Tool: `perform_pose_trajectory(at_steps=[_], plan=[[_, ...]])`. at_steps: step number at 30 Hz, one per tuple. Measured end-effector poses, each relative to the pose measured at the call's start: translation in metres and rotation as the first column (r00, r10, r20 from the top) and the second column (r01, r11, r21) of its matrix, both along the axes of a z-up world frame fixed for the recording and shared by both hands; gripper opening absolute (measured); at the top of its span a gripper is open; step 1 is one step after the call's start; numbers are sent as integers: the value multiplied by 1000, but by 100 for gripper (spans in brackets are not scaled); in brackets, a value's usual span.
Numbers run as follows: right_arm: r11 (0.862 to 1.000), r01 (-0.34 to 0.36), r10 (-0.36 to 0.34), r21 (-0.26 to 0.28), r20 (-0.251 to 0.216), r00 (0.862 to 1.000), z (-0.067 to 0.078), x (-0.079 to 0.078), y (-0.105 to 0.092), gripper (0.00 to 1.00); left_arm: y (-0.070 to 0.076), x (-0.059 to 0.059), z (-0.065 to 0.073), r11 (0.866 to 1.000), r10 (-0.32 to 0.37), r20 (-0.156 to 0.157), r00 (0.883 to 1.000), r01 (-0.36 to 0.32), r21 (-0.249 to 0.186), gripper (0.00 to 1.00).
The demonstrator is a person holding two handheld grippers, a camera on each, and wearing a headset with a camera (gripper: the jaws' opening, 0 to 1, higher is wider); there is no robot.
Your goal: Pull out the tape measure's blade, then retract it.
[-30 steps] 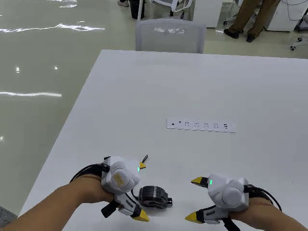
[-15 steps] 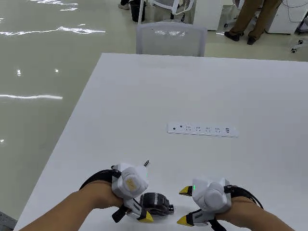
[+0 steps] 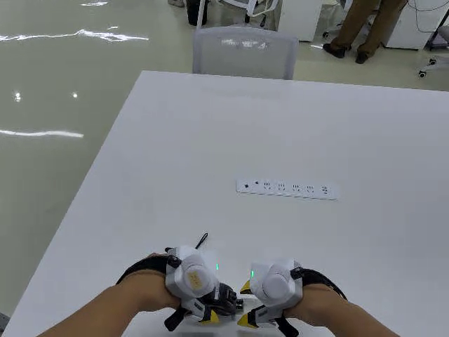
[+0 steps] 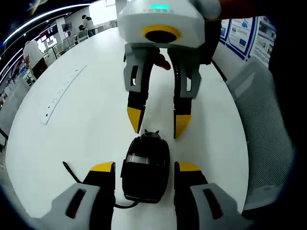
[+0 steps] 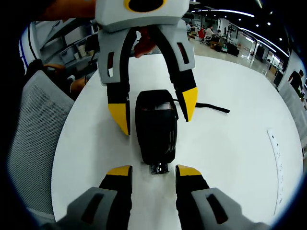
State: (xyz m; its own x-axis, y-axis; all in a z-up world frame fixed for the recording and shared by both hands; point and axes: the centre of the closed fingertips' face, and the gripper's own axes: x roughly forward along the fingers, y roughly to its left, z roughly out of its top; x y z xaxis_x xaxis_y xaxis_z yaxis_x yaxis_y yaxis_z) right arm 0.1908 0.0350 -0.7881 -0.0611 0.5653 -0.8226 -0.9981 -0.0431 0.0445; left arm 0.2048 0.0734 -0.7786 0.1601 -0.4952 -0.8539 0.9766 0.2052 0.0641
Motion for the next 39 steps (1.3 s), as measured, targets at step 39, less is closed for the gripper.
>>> perform_pose_trajectory(at_steps=[39], plan=[[986,-49,56,-160,37,998,-29,10,8,12,0,2,0,999,-13,6,1000,13,-29,30]])
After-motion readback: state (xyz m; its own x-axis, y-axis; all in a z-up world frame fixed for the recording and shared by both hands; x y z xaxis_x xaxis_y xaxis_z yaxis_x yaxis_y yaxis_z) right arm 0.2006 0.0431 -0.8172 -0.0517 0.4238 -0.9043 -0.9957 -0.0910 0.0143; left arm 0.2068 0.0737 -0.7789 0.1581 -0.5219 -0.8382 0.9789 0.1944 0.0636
